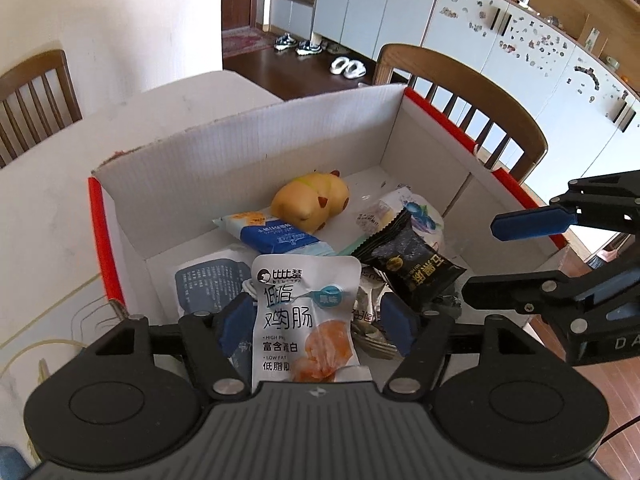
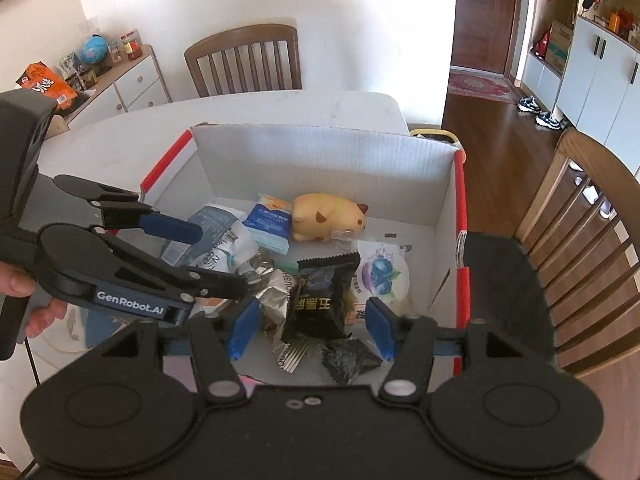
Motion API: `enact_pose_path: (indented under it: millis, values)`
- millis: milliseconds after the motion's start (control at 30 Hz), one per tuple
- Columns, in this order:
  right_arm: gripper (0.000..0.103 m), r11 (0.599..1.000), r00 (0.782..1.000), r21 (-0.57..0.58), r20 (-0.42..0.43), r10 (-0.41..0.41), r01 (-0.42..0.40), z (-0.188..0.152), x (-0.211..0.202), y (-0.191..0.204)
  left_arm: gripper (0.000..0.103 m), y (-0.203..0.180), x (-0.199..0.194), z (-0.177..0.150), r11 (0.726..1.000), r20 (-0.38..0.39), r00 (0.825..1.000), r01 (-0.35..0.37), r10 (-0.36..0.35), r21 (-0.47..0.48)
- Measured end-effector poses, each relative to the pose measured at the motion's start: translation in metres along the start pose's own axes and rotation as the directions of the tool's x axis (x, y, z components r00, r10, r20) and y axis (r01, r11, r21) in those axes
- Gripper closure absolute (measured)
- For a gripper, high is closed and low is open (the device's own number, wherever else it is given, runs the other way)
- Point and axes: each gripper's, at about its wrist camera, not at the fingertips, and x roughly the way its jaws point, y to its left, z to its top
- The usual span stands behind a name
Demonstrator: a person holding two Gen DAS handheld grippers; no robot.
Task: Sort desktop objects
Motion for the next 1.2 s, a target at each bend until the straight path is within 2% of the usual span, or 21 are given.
enact_pose_path:
  millis: [333,467,867,967,1067,1133,1200]
  values:
    - [0.043,1.0,0.999,-0.011,0.035,0.01,-0.009,0.002,-0.02,0.009,0.034,0.002,-0.037,-0.007,0.999,0.072,0.997,0.005,-0.002,-0.041]
    - [0.04,1.0,0.998,-0.021,0.054,0.014,-0.013,0.002,-0.029,0.016,0.033,0.004,-0.054,-0.011,0.998,0.11,0.994,0.009,-0.001,-0.069]
    - [0.037,0.999,0.995,-0.053,0.102,0.014,-0.008,-0.001,-0.047,0.033,0.033,0.001,-0.081,-0.024,0.996,0.178,0.984,-0.012,0.027,-0.086]
    - [0.031,0.998,0.994,-0.056,0.111,0.01,-0.004,-0.004,-0.049,0.035,0.03,-0.002,-0.085,-0.028,0.996,0.182,0.983,-0.019,0.036,-0.091]
    - [0.03,0.999,0.993,-0.052,0.118,0.003,0.003,-0.006,-0.049,0.035,0.027,-0.005,-0.089,-0.032,0.996,0.189,0.981,-0.027,0.043,-0.087]
    - [0.029,0.999,0.993,-0.042,0.119,0.002,0.003,-0.008,-0.049,0.035,0.021,-0.006,-0.091,-0.035,0.996,0.196,0.979,-0.033,0.049,-0.087]
    - [0.024,0.999,0.992,-0.034,0.125,-0.002,0.006,-0.009,-0.051,0.034,0.02,-0.006,-0.093,-0.036,0.995,0.201,0.978,-0.034,0.052,-0.092]
